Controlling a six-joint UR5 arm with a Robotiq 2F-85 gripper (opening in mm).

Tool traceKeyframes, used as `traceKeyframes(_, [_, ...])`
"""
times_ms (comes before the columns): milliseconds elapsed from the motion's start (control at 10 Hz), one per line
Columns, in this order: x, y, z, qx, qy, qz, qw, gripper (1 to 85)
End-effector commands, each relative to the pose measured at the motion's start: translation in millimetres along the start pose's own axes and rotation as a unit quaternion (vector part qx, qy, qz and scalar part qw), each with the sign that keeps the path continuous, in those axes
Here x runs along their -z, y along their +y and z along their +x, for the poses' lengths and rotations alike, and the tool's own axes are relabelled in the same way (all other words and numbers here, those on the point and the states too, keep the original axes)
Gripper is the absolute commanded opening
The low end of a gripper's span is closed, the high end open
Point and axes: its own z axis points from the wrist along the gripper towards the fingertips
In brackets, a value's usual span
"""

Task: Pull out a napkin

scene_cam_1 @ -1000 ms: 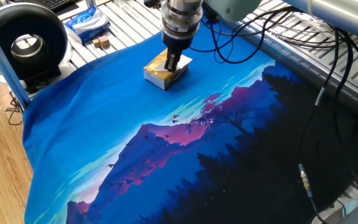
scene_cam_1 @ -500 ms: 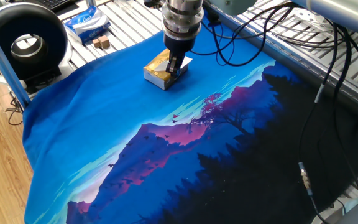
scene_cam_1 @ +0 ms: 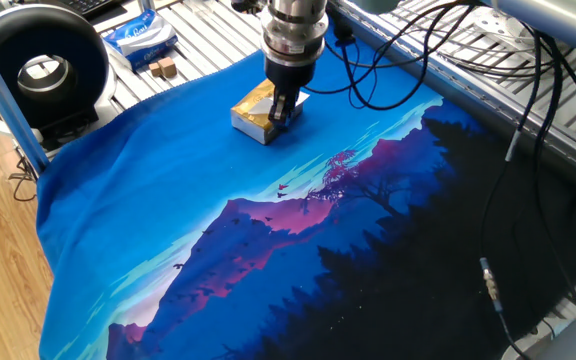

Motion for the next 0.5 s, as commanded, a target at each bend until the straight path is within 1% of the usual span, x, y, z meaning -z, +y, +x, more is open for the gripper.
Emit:
traceKeyframes(0, [-7.4, -42.9, -19.6, 0.04, -0.022, 0.022, 0.9987, 14.3])
traceKeyframes(100, [-10.8, -60.7, -24.8, 0.055, -0.026, 0.032, 0.9976, 16.0])
traceKeyframes(300, [-17.3, -89.6, -35.3, 0.082, -0.038, 0.046, 0.9949, 20.3])
traceKeyframes(400, [-20.6, -108.1, -41.0, 0.107, -0.045, 0.059, 0.9915, 28.3])
